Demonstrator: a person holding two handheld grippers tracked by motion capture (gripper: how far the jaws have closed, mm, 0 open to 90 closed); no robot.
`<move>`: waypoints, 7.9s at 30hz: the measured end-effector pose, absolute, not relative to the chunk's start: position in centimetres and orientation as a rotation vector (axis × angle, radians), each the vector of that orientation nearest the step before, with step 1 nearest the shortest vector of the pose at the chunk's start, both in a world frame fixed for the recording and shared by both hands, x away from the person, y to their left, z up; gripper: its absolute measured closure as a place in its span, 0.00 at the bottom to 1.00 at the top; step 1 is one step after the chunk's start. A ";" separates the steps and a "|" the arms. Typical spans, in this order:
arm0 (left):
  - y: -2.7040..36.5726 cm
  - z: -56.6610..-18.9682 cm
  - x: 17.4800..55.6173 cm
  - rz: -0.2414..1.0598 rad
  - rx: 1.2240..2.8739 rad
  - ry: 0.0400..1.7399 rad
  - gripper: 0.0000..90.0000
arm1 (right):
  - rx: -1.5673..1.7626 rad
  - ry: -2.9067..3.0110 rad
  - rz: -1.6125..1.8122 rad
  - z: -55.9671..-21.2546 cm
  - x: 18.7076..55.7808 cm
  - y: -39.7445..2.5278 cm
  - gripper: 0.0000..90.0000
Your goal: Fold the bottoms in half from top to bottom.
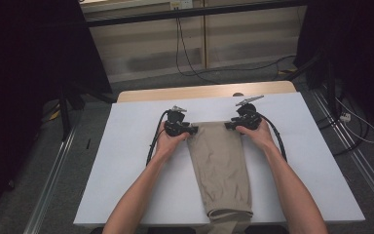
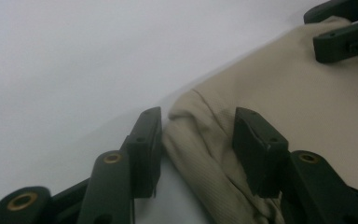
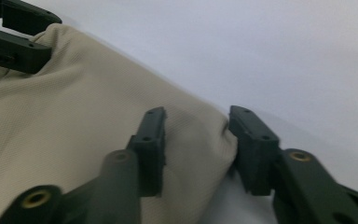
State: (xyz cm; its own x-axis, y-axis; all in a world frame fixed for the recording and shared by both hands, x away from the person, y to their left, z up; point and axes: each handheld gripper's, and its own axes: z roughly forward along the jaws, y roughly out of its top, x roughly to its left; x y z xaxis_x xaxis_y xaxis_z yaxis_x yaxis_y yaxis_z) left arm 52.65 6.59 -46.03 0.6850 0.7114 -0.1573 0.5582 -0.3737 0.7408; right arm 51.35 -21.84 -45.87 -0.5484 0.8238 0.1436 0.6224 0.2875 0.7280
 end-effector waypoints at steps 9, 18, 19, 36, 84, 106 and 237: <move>7.9 -45.5 52.1 0.133 1.996 1.009 0.95 | 1.312 2.308 1.196 -45.0 50.0 -22.1 0.95; 8.9 -41.2 52.2 0.217 1.867 0.979 0.96 | 1.246 2.150 1.348 -40.3 49.1 -22.7 0.95; 8.9 -40.7 52.3 0.230 1.858 0.977 0.96 | 1.243 2.136 1.354 -39.8 49.1 -22.7 0.95; 8.9 -33.9 56.2 0.385 1.771 0.991 0.96 | 1.244 1.987 1.371 -33.5 52.9 -21.3 0.95; 10.1 -43.4 33.3 0.137 2.160 0.751 0.40 | 1.113 2.320 1.327 -42.7 30.6 -18.9 0.88; 11.5 -44.6 30.7 0.219 2.185 0.738 0.22 | 0.806 2.541 1.314 -44.5 25.4 -12.2 0.50; 3.8 -41.8 34.4 0.201 2.116 0.541 0.99 | 1.343 2.011 1.324 -40.3 35.3 -18.5 0.97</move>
State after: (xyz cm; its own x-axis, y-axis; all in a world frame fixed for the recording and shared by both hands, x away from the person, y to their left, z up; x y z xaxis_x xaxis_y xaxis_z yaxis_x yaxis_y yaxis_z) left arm 34.40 3.82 -41.84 0.8905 0.4511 -0.0599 0.3019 -0.4872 0.8194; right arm 35.27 -18.45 -40.27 -0.4700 0.8647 0.1774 0.5046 0.0983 0.8577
